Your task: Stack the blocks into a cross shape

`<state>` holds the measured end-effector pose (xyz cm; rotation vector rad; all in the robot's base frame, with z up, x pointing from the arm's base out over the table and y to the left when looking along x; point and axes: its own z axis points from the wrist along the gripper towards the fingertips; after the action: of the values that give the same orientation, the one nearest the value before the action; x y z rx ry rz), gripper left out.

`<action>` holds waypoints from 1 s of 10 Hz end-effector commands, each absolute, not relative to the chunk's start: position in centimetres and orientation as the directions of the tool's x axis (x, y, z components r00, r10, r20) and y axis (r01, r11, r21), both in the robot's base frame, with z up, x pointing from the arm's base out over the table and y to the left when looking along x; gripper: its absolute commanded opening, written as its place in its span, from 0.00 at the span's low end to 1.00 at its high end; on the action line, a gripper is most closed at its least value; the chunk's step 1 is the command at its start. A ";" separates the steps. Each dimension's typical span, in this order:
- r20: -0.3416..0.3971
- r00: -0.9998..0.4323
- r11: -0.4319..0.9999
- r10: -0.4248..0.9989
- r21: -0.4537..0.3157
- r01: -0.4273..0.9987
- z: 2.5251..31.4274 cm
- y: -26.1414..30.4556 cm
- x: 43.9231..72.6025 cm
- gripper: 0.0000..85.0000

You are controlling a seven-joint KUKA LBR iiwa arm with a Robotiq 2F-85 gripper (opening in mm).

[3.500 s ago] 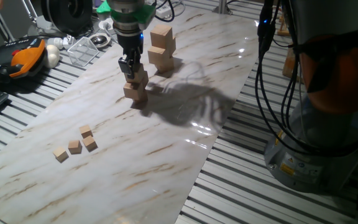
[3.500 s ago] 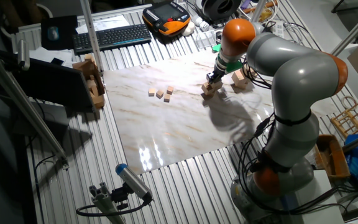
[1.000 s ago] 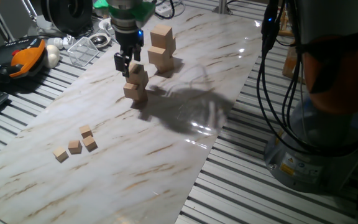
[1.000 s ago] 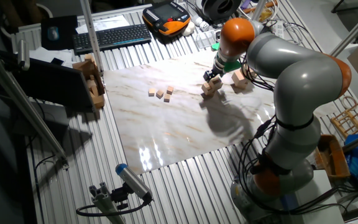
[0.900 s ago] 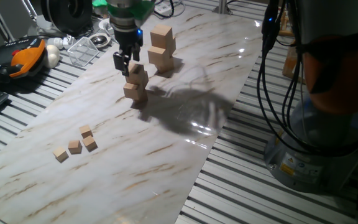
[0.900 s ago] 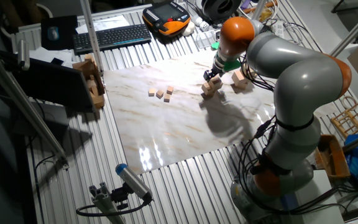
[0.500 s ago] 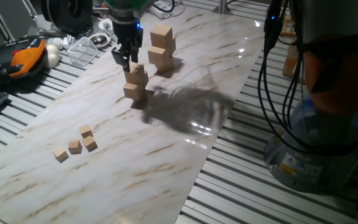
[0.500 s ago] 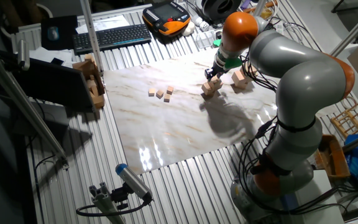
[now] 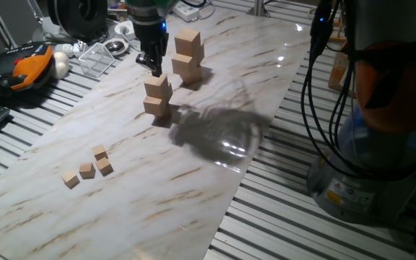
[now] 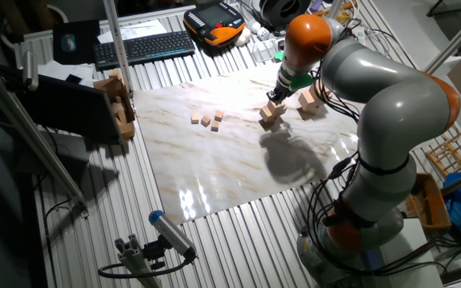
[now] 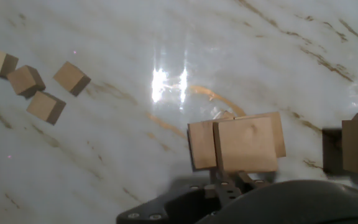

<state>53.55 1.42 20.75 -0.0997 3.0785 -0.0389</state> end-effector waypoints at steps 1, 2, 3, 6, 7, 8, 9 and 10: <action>-0.066 -0.996 0.998 -0.051 -0.031 -0.049 20.9 1.5 53.3 0.00; -0.068 -0.996 0.998 -0.050 -0.034 -0.048 20.9 1.2 53.2 0.00; -0.063 -0.997 0.999 -0.044 -0.016 -0.043 20.9 1.1 53.2 0.00; -0.035 -0.998 0.999 -0.053 -0.008 -0.053 21.0 1.3 52.9 0.00; -0.047 -0.997 0.998 -0.055 -0.012 -0.054 21.3 1.5 52.6 0.00; -0.052 -0.997 0.998 -0.055 -0.012 -0.054 21.4 1.4 52.4 0.00; -0.054 -0.997 0.999 -0.048 0.002 -0.048 21.5 1.3 52.2 0.00; -0.054 -0.998 0.999 -0.042 0.006 -0.042 21.5 1.3 52.2 0.00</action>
<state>52.11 1.31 21.55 -0.0580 3.0899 0.0149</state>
